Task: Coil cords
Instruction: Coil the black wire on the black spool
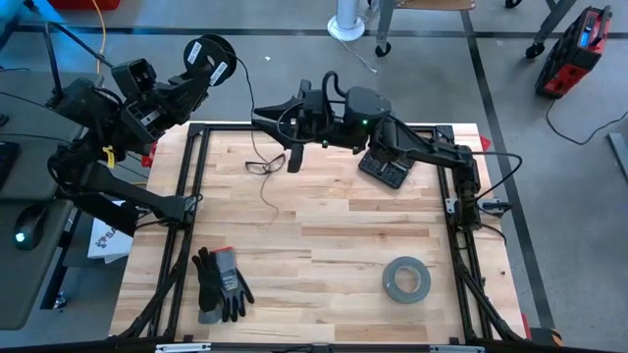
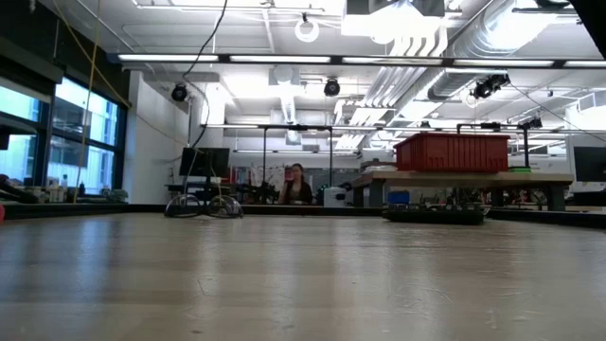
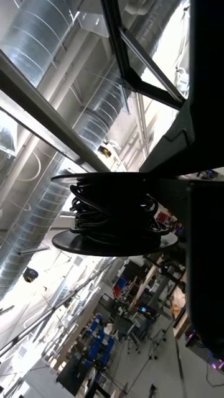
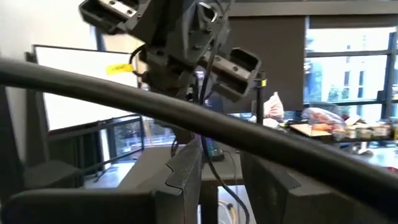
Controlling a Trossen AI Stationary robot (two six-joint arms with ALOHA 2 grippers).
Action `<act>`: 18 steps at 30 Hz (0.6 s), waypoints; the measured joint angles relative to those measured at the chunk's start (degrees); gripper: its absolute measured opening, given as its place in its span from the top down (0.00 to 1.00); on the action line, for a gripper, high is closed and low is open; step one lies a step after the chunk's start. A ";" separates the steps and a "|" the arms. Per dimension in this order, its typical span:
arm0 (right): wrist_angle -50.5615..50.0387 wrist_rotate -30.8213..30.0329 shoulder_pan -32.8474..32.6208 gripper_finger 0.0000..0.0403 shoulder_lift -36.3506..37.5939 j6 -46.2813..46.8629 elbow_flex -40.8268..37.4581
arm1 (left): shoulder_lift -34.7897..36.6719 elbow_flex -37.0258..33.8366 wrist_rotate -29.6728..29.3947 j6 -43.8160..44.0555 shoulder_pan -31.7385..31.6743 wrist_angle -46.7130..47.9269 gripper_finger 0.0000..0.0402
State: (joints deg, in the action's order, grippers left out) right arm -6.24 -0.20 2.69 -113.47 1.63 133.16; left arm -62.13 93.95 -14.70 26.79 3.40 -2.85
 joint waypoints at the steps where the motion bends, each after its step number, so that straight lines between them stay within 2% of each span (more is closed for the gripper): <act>1: -0.16 0.69 0.01 0.74 0.00 0.06 0.00 | 0.00 0.00 0.01 0.00 0.00 0.02 1.00; 5: -0.34 3.49 -0.44 0.74 -0.02 0.05 0.00 | 0.00 0.00 0.00 -0.02 0.00 0.02 1.00; 18: -0.37 3.44 -0.42 0.76 -0.11 -0.33 0.00 | 0.00 0.00 -0.02 -0.02 -0.02 0.04 0.99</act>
State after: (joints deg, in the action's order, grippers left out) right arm -6.61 3.24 2.26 -113.58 1.30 133.16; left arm -62.13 93.95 -14.72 26.76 3.38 -2.81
